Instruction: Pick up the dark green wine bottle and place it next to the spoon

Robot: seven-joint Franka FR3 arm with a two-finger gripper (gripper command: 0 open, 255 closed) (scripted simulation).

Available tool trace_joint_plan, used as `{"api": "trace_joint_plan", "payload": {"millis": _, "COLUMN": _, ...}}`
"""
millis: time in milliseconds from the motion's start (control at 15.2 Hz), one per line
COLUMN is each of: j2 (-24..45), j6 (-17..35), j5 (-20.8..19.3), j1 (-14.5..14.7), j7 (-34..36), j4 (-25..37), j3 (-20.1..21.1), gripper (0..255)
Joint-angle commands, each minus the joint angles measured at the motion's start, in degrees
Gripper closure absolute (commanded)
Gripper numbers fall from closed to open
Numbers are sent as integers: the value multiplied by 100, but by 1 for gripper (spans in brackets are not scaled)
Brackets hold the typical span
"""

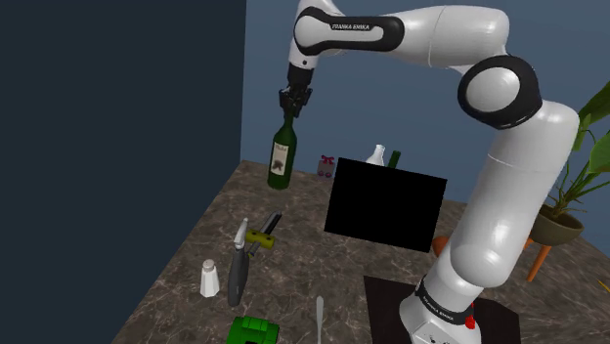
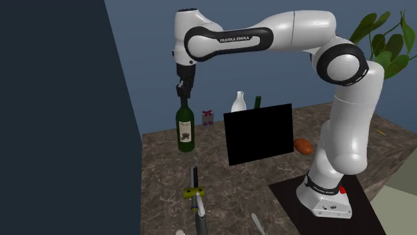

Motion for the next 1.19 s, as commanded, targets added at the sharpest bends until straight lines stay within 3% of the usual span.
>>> {"api": "trace_joint_plan", "payload": {"millis": 0, "j2": -412, "j6": -73, "j5": -10, "j1": 52, "j7": 91, "j4": -340, "j3": 39, "gripper": 255}}
{"api": "trace_joint_plan", "payload": {"millis": 528, "j2": -1848, "j6": -625, "j5": 12, "j1": 206, "j7": 389, "j4": -1235, "j3": 207, "gripper": 255}}
{"api": "trace_joint_plan", "payload": {"millis": 1122, "j2": -3178, "j6": -1595, "j5": 130, "j1": 380, "j7": 762, "j4": -1606, "j3": 456, "gripper": 255}}
